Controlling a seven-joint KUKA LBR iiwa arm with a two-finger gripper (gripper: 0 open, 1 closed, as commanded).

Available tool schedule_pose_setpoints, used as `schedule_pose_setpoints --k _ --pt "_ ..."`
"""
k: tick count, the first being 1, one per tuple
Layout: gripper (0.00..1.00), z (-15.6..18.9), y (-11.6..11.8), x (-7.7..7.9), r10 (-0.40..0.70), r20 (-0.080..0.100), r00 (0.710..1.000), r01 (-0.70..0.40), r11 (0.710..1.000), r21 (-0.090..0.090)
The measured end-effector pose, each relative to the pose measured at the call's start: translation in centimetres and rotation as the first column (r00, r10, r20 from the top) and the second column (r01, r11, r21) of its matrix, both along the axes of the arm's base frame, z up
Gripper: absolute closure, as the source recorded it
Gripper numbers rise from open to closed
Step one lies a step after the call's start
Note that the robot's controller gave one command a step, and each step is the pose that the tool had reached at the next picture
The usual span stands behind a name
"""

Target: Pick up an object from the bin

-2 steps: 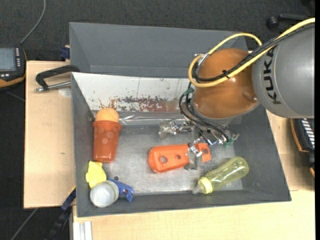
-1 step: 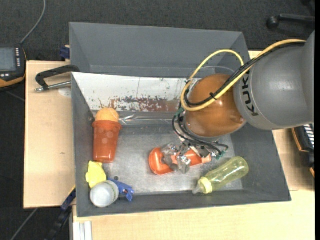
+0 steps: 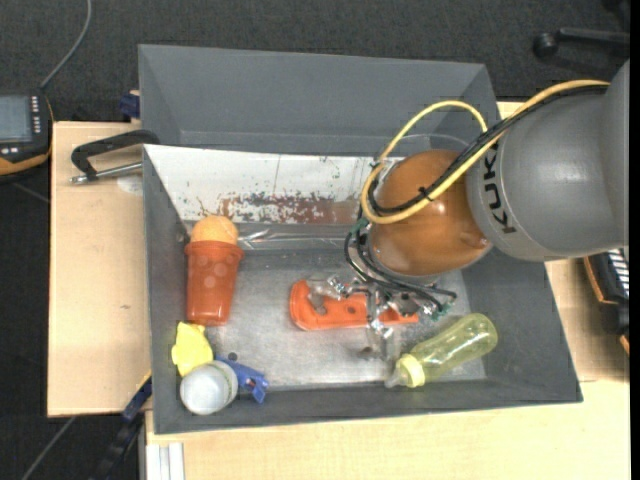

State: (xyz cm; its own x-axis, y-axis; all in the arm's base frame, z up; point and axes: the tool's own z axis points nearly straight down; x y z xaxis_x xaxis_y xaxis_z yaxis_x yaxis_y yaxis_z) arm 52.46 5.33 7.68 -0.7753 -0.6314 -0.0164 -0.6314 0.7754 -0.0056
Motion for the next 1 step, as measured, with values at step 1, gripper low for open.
schedule_pose_setpoints --k 1 --pt "1.00 0.19 0.10 0.19 0.000 0.007 1.000 0.000 1.000 0.003"
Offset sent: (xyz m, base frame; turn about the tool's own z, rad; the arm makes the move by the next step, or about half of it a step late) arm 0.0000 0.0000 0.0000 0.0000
